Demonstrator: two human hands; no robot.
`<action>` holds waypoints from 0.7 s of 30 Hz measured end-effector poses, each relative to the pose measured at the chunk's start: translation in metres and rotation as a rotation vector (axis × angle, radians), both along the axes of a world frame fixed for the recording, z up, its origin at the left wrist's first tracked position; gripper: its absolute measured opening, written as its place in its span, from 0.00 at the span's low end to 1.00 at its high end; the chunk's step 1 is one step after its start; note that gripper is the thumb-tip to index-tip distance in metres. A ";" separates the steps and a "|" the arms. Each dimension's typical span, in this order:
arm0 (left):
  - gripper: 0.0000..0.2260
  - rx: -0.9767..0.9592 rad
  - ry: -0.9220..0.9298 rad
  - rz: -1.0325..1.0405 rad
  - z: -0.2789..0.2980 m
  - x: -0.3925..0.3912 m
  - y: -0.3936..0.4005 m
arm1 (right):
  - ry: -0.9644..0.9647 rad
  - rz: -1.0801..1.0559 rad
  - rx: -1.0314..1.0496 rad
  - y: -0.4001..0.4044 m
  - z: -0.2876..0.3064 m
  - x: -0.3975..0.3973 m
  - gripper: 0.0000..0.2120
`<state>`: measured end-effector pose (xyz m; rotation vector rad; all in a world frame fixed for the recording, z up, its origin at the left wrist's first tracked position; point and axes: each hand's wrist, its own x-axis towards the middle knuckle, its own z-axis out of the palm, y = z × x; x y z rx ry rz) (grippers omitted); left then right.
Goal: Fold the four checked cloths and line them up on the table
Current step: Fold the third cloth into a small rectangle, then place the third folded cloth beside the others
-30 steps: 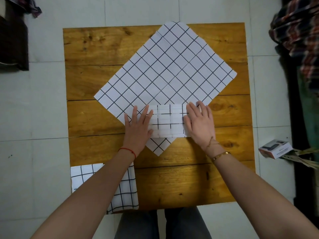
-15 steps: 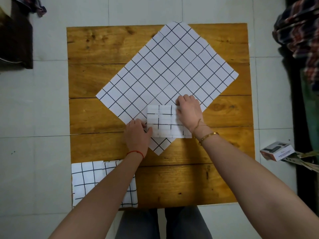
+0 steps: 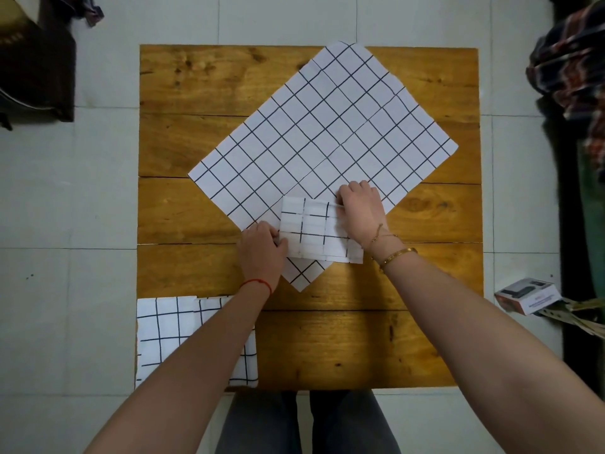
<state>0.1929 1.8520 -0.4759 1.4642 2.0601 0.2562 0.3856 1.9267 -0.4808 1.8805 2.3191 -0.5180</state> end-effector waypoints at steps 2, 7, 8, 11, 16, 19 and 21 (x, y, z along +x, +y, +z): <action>0.04 -0.025 -0.042 0.020 -0.001 -0.003 0.001 | 0.051 -0.024 -0.025 0.001 0.000 0.001 0.08; 0.04 -0.066 -0.263 0.109 0.011 -0.010 0.005 | 0.412 -0.253 -0.256 -0.001 0.016 0.008 0.03; 0.04 -0.085 -0.322 0.154 0.015 -0.012 0.005 | 0.462 -0.293 -0.289 -0.003 0.020 0.010 0.02; 0.03 -0.148 -0.470 0.242 0.025 -0.020 0.004 | 0.582 -0.347 -0.346 -0.013 0.035 0.015 0.05; 0.06 -0.211 -0.660 0.413 0.043 -0.029 0.001 | 0.753 -0.475 -0.497 -0.039 0.045 0.016 0.06; 0.08 -0.227 -0.775 0.495 0.051 -0.033 -0.004 | 0.853 -0.552 -0.555 -0.054 0.048 0.015 0.09; 0.12 -0.249 -0.805 0.511 0.055 -0.035 -0.009 | 0.943 -0.598 -0.612 -0.064 0.053 0.014 0.08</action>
